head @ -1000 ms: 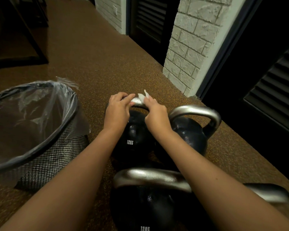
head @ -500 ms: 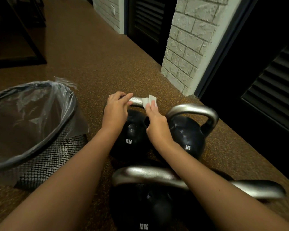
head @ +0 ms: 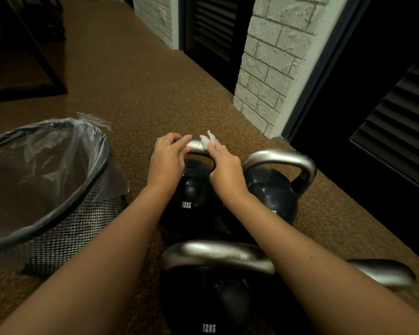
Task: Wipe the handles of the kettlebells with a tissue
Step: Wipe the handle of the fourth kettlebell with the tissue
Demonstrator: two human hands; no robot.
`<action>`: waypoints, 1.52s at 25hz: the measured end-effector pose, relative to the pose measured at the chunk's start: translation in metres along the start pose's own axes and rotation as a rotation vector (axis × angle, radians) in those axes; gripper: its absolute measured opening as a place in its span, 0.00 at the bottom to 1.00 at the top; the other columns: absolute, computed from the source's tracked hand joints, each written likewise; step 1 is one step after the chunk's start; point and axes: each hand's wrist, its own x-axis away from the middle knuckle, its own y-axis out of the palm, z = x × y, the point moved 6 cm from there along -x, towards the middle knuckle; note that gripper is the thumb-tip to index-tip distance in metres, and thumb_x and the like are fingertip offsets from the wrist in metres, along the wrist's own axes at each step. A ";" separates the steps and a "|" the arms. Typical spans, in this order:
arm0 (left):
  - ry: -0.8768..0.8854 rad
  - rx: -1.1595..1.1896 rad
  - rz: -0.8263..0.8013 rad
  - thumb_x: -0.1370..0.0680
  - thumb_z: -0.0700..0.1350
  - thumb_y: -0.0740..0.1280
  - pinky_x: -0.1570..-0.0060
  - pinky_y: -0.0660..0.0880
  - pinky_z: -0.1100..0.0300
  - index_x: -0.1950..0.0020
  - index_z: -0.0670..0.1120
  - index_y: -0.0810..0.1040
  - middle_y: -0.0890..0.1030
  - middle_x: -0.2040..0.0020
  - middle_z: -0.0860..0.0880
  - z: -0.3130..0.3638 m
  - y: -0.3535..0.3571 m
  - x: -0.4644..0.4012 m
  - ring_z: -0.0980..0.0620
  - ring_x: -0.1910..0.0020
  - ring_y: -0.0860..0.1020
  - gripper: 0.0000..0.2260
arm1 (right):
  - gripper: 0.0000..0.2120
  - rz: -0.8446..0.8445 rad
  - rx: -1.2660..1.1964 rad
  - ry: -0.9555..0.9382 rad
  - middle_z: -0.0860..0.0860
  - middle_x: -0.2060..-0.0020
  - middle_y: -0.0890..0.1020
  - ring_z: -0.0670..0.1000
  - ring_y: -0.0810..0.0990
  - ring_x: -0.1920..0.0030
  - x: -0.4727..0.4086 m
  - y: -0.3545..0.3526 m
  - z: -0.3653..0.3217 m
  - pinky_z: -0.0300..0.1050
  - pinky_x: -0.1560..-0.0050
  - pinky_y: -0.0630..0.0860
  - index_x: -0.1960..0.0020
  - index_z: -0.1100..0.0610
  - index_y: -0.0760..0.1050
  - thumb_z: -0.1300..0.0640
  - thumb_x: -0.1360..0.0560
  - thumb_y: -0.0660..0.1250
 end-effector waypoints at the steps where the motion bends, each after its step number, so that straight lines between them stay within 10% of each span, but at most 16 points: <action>1: -0.002 0.001 -0.003 0.22 0.42 0.63 0.44 0.68 0.58 0.38 0.46 0.77 0.77 0.43 0.45 0.000 -0.001 0.000 0.46 0.42 0.72 0.13 | 0.30 0.029 -0.063 0.044 0.56 0.31 0.70 0.55 0.68 0.31 -0.006 -0.005 0.005 0.39 0.33 0.60 0.30 0.58 0.68 0.74 0.30 0.57; 9: -0.009 0.011 -0.023 0.22 0.42 0.63 0.43 0.66 0.61 0.36 0.47 0.76 0.76 0.42 0.47 0.000 -0.001 0.000 0.49 0.41 0.70 0.14 | 0.17 -0.306 -0.098 0.355 0.54 0.46 0.80 0.55 0.74 0.40 -0.035 -0.006 0.040 0.40 0.46 0.68 0.44 0.51 0.80 0.66 0.26 0.61; 16: -0.001 0.018 -0.005 0.22 0.43 0.63 0.43 0.68 0.59 0.37 0.47 0.77 0.76 0.42 0.47 -0.002 0.000 0.001 0.49 0.41 0.71 0.14 | 0.28 -0.062 -0.072 0.057 0.55 0.37 0.77 0.57 0.73 0.37 -0.009 -0.012 0.018 0.35 0.38 0.63 0.32 0.55 0.71 0.73 0.29 0.57; 21: -0.001 0.033 -0.002 0.22 0.42 0.63 0.43 0.67 0.60 0.37 0.47 0.77 0.76 0.43 0.47 -0.001 0.000 0.001 0.48 0.41 0.70 0.14 | 0.25 -0.106 -0.150 0.309 0.58 0.36 0.75 0.57 0.71 0.35 -0.008 -0.006 0.039 0.35 0.38 0.63 0.30 0.57 0.67 0.70 0.26 0.56; 27: -0.006 0.017 -0.004 0.21 0.42 0.62 0.44 0.66 0.62 0.36 0.48 0.76 0.76 0.42 0.47 -0.002 0.001 0.002 0.49 0.40 0.70 0.14 | 0.29 -0.006 -0.164 0.146 0.54 0.33 0.73 0.54 0.70 0.33 0.000 -0.009 0.022 0.29 0.38 0.59 0.30 0.56 0.67 0.74 0.28 0.57; 34: -0.001 0.013 0.011 0.22 0.42 0.63 0.44 0.68 0.59 0.37 0.47 0.77 0.76 0.42 0.46 -0.003 0.002 0.001 0.48 0.41 0.71 0.14 | 0.23 -0.014 -0.474 0.619 0.56 0.35 0.74 0.54 0.74 0.39 0.000 0.003 0.042 0.43 0.37 0.70 0.31 0.57 0.69 0.67 0.25 0.57; 38: -0.003 0.003 0.010 0.22 0.42 0.63 0.44 0.68 0.58 0.37 0.47 0.77 0.76 0.42 0.46 -0.001 0.002 0.002 0.47 0.41 0.71 0.14 | 0.25 0.014 -0.296 0.484 0.55 0.32 0.71 0.56 0.70 0.33 0.006 -0.005 0.016 0.43 0.32 0.65 0.30 0.55 0.67 0.69 0.25 0.57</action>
